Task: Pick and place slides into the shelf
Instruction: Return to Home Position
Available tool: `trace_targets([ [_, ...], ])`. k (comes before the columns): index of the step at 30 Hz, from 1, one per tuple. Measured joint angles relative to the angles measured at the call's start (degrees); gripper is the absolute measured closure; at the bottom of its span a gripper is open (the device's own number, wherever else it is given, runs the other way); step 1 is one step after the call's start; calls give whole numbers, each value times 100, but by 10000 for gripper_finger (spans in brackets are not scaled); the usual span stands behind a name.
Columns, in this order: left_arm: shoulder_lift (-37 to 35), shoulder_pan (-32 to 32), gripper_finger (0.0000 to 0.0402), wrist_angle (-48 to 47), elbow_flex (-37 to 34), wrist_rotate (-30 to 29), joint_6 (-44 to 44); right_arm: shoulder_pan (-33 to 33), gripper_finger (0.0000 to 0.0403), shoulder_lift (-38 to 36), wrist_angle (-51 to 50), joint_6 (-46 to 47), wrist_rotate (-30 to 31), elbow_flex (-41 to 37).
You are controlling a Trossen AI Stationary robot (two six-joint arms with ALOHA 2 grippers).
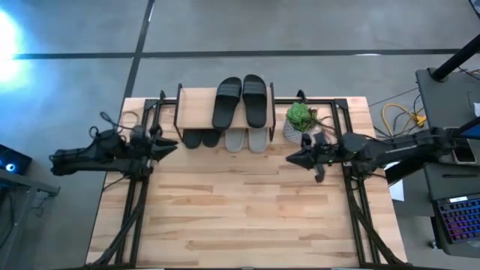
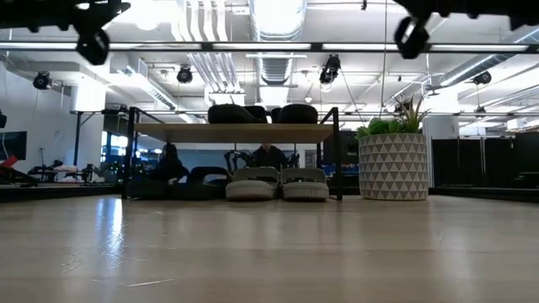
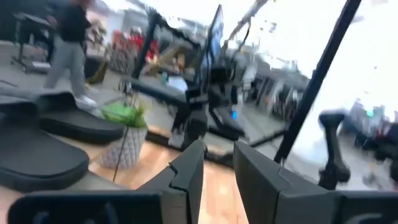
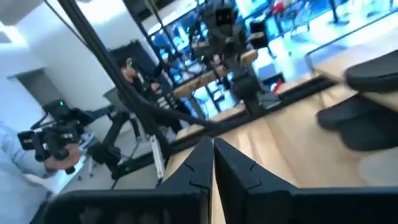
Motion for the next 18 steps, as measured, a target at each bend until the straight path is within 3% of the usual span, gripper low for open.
trace_targets([
  [6, -1077, 0, 326, -1080, -155, -252, -43, 5, 394, -1470, -231, -281, 280, -829],
  [9, -1008, 0, 326, -1811, -10, -686, -91, -3, 394, -2159, -326, -303, 630, -1233],
  [18, -1014, 0, 327, -1685, -229, -1082, -502, -1, 394, -3897, -280, -697, 605, -2209],
])
